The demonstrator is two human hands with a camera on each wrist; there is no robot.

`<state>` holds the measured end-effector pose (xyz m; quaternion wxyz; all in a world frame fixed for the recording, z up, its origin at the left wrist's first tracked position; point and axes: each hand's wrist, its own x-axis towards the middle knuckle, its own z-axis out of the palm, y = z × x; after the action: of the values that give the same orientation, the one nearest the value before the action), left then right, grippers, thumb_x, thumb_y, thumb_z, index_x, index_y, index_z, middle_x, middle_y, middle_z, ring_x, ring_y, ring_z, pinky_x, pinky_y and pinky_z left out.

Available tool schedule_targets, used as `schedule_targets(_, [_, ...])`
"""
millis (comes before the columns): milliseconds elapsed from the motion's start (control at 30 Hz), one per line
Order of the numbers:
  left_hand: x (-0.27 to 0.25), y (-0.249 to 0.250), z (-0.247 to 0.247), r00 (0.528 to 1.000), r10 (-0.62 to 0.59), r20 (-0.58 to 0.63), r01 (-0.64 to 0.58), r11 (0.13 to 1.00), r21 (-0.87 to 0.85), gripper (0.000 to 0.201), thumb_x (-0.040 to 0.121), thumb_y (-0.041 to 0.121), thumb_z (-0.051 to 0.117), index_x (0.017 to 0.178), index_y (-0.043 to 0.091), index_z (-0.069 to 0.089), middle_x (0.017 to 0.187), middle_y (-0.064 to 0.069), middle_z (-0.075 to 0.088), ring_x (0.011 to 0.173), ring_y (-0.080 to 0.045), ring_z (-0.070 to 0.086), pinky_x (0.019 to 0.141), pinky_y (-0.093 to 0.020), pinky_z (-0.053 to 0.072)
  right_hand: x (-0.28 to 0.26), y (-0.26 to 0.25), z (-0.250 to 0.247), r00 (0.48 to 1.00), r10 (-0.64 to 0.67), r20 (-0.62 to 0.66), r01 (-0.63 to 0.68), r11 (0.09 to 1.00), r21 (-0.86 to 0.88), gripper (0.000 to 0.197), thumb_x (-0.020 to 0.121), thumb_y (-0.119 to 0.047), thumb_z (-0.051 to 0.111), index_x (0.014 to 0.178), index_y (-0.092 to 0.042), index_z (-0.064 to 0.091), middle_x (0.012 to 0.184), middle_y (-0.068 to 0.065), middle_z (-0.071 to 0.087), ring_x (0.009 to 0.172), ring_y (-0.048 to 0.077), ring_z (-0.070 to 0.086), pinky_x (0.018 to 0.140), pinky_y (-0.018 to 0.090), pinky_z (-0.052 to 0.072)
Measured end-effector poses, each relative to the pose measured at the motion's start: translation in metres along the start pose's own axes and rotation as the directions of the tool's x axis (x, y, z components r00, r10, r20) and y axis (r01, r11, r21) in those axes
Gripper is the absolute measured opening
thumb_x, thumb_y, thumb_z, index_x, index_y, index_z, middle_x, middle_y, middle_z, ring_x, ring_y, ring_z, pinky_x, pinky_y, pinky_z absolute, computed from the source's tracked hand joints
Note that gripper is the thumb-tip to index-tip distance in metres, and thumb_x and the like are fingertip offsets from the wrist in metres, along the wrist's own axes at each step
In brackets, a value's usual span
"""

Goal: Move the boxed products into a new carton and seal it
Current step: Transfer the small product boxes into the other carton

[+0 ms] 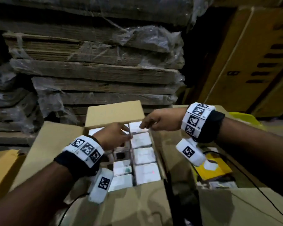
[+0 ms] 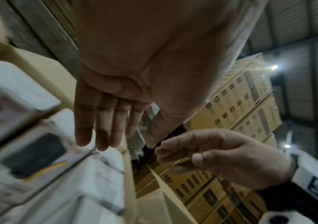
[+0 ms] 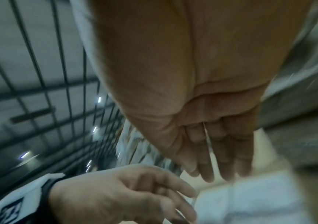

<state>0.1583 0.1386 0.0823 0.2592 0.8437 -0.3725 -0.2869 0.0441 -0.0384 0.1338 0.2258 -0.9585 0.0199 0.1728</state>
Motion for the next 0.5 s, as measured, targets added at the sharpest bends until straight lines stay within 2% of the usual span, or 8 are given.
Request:
schedule_targets(33, [0.002, 0.013, 0.003, 0.998, 0.047, -0.045, -0.049, 0.998, -0.044, 0.024, 0.091, 0.028, 0.068, 0.111, 0.018, 0.063, 0.093, -0.002, 0.074, 0.074, -0.021, 0.067, 0.053, -0.021, 0.052, -0.017, 0.011, -0.003, 0.999, 0.018, -0.042, -0.018, 1.0, 0.008, 0.037, 0.093, -0.003, 0.054, 0.129, -0.009, 0.059, 0.119, 0.002, 0.065, 0.103, 0.01, 0.058, 0.085, 0.017, 0.042])
schedule_targets(67, [0.005, 0.029, 0.009, 0.991, 0.101, -0.091, -0.109, 0.99, -0.09, 0.021, 0.09, 0.027, 0.07, 0.108, 0.017, 0.065, 0.09, -0.002, 0.074, 0.078, -0.026, 0.07, 0.062, -0.03, 0.059, -0.037, 0.023, -0.008, 0.995, 0.04, -0.093, -0.038, 0.999, 0.025, 0.035, 0.093, -0.006, 0.056, 0.128, -0.01, 0.059, 0.116, 0.001, 0.065, 0.101, 0.008, 0.057, 0.084, 0.018, 0.042])
schedule_targets(133, [0.009, 0.057, 0.023, 0.972, 0.157, -0.174, -0.192, 0.958, -0.212, 0.009, 0.089, 0.022, 0.071, 0.097, 0.018, 0.067, 0.085, -0.006, 0.073, 0.087, -0.036, 0.07, 0.077, -0.051, 0.059, -0.074, 0.05, -0.012, 0.975, 0.113, -0.191, -0.099, 0.991, 0.085, 0.034, 0.093, -0.011, 0.059, 0.127, -0.012, 0.06, 0.112, -0.003, 0.065, 0.1, 0.008, 0.058, 0.086, 0.02, 0.044])
schedule_targets(167, [0.011, 0.068, 0.03, 0.966, 0.167, -0.197, -0.216, 0.94, -0.263, 0.005, 0.089, 0.019, 0.071, 0.092, 0.018, 0.068, 0.083, -0.009, 0.073, 0.088, -0.038, 0.07, 0.08, -0.055, 0.058, -0.089, 0.063, -0.012, 0.958, 0.163, -0.237, -0.142, 0.985, 0.102, 0.033, 0.093, -0.013, 0.06, 0.126, -0.013, 0.061, 0.111, -0.003, 0.065, 0.1, 0.009, 0.06, 0.086, 0.021, 0.045])
schedule_targets(267, [0.019, 0.104, 0.061, 0.952, 0.211, -0.222, -0.272, 0.916, -0.295, 0.012, 0.09, 0.023, 0.071, 0.079, 0.018, 0.067, 0.077, -0.006, 0.074, 0.08, -0.031, 0.07, 0.077, -0.053, 0.058, -0.134, 0.106, 0.0, 0.883, 0.333, -0.33, -0.286, 0.94, 0.185, 0.023, 0.091, -0.014, 0.062, 0.114, -0.012, 0.066, 0.1, 0.005, 0.071, 0.09, 0.023, 0.066, 0.078, 0.03, 0.051])
schedule_targets(333, [0.025, 0.125, 0.085, 0.955, 0.221, -0.198, -0.275, 0.911, -0.308, 0.02, 0.09, 0.027, 0.071, 0.075, 0.016, 0.063, 0.073, -0.005, 0.072, 0.07, -0.027, 0.067, 0.072, -0.05, 0.058, -0.153, 0.135, 0.011, 0.83, 0.424, -0.362, -0.357, 0.903, 0.24, 0.014, 0.089, -0.01, 0.063, 0.102, -0.01, 0.069, 0.09, 0.01, 0.072, 0.084, 0.03, 0.068, 0.07, 0.031, 0.053])
schedule_targets(433, [0.038, 0.147, 0.121, 0.971, 0.224, -0.087, -0.239, 0.929, -0.283, 0.022, 0.09, 0.027, 0.071, 0.075, 0.014, 0.061, 0.069, -0.009, 0.071, 0.063, -0.021, 0.063, 0.072, -0.047, 0.058, -0.165, 0.176, 0.026, 0.775, 0.548, -0.314, -0.493, 0.836, 0.24, 0.014, 0.087, -0.007, 0.062, 0.094, -0.01, 0.074, 0.08, 0.0, 0.07, 0.078, 0.018, 0.066, 0.061, 0.017, 0.046])
schedule_targets(500, [0.048, 0.158, 0.141, 0.977, 0.215, 0.006, -0.207, 0.947, -0.245, 0.02, 0.089, 0.028, 0.07, 0.076, 0.015, 0.062, 0.071, -0.009, 0.073, 0.06, -0.019, 0.063, 0.072, -0.045, 0.058, -0.163, 0.194, 0.034, 0.758, 0.605, -0.242, -0.563, 0.795, 0.225, 0.015, 0.088, -0.008, 0.061, 0.094, -0.01, 0.075, 0.068, -0.009, 0.062, 0.066, 0.008, 0.058, 0.058, 0.017, 0.042])
